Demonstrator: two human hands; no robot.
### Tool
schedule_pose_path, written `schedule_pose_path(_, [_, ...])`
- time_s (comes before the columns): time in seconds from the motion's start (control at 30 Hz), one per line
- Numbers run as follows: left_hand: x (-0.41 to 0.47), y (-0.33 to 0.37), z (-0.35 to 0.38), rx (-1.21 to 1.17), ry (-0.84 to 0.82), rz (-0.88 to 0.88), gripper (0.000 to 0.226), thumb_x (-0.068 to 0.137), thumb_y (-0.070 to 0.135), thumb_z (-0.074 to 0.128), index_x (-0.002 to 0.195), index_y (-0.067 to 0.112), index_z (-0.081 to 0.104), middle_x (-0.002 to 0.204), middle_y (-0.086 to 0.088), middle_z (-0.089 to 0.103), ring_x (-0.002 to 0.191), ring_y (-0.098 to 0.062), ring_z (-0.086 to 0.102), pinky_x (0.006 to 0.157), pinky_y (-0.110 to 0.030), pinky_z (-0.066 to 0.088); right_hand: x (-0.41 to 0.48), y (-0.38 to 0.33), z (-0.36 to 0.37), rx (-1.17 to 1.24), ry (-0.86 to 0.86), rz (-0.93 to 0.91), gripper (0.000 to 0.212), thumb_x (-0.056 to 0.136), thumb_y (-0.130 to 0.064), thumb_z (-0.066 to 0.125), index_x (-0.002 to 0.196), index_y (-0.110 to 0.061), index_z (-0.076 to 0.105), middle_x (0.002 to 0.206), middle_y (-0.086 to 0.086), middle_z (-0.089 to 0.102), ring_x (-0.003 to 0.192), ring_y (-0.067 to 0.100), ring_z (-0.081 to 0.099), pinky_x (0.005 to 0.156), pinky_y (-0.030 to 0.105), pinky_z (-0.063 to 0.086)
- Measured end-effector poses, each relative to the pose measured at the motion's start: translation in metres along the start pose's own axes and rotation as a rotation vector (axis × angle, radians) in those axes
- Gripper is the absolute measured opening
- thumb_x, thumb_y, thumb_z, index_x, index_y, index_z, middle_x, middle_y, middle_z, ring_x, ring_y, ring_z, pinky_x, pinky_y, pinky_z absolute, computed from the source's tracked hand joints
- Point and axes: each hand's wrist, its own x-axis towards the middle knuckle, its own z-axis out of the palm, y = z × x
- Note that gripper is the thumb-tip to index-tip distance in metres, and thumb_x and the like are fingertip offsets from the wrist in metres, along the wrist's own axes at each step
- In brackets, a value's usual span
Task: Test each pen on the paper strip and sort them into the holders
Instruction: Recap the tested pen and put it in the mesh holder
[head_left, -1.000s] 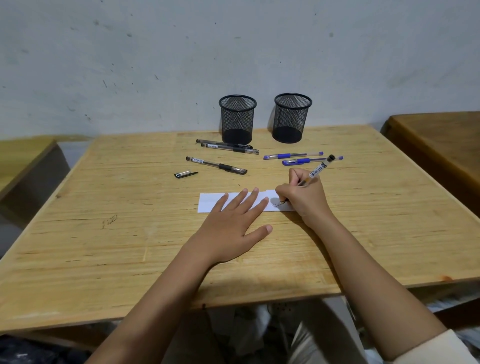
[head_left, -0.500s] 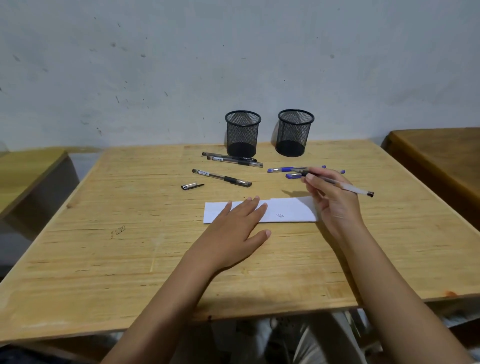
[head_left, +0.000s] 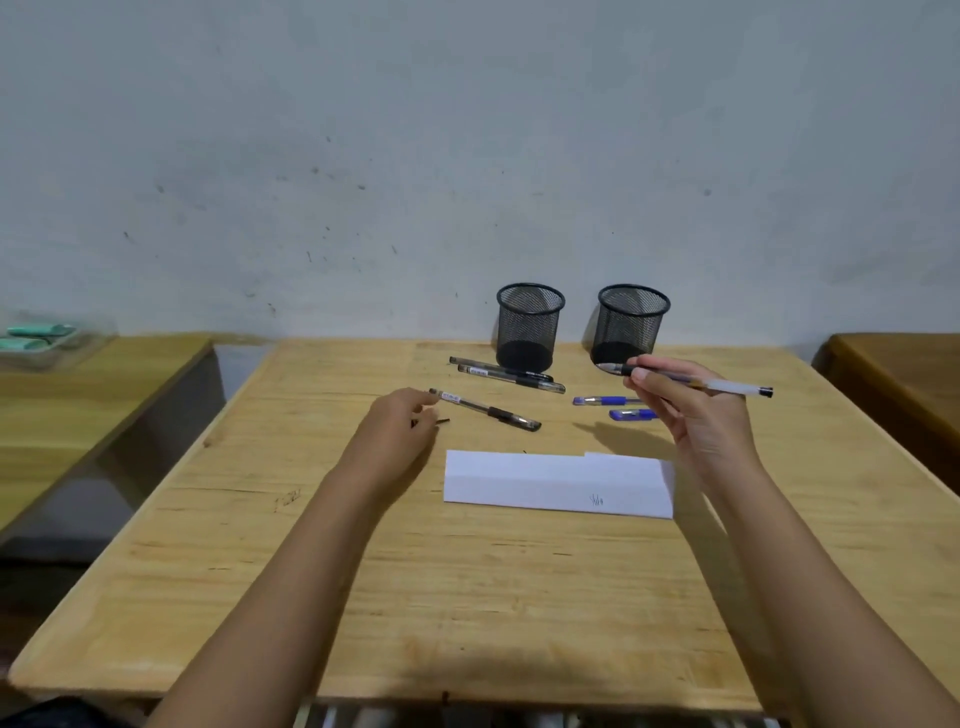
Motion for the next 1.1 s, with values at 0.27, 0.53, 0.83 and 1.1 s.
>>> schedule_pose_path(0.27, [0.015,-0.018,0.008,0.240,0.029,0.142,0.018,0.091,0.018,0.055,0.103,0.011,0.067,0.100,-0.001,0.060,0.097,-0.019,0.055,0.078,-0.028,0.044,0.001,0.002,0.007,-0.066,-0.067,0.054,0.022,0.072,0.000,0.070,0.093,-0.004,0.071,0.085,0.008,0.075,0.082,0.019,0.071,0.077,0.019,0.055])
schedule_pose_path(0.53, [-0.008,0.039,-0.001,-0.286,0.024,0.253,0.015,0.078,0.012,0.074,0.089,0.022,0.071,0.085,0.011,0.069,0.083,0.002,0.064,0.076,-0.012,0.049,-0.007,0.001,0.033,-0.049,-0.186,0.065,0.015,0.072,0.007,0.069,0.084,0.000,0.070,0.078,0.009,0.074,0.073,0.021,0.071,0.069,0.020,0.055])
schedule_pose_path(0.83, [-0.024,0.080,-0.007,-0.425,-0.013,0.362,0.025,0.070,0.005,0.079,0.077,0.027,0.071,0.080,0.008,0.072,0.078,-0.004,0.068,0.076,-0.019,0.054,-0.017,-0.009,0.040,-0.061,-0.273,0.047,0.015,0.072,0.010,0.066,0.082,-0.001,0.070,0.074,0.009,0.073,0.071,0.021,0.070,0.070,0.021,0.055])
schedule_pose_path(1.1, [-0.040,0.094,0.004,-0.886,-0.022,0.150,0.012,0.073,0.005,0.076,0.083,0.011,0.074,0.080,0.002,0.075,0.078,-0.008,0.067,0.070,-0.018,0.052,-0.023,-0.010,0.037,-0.010,-0.283,0.041,0.016,0.074,0.010,0.065,0.085,0.000,0.068,0.077,0.004,0.074,0.072,0.014,0.069,0.071,0.018,0.054])
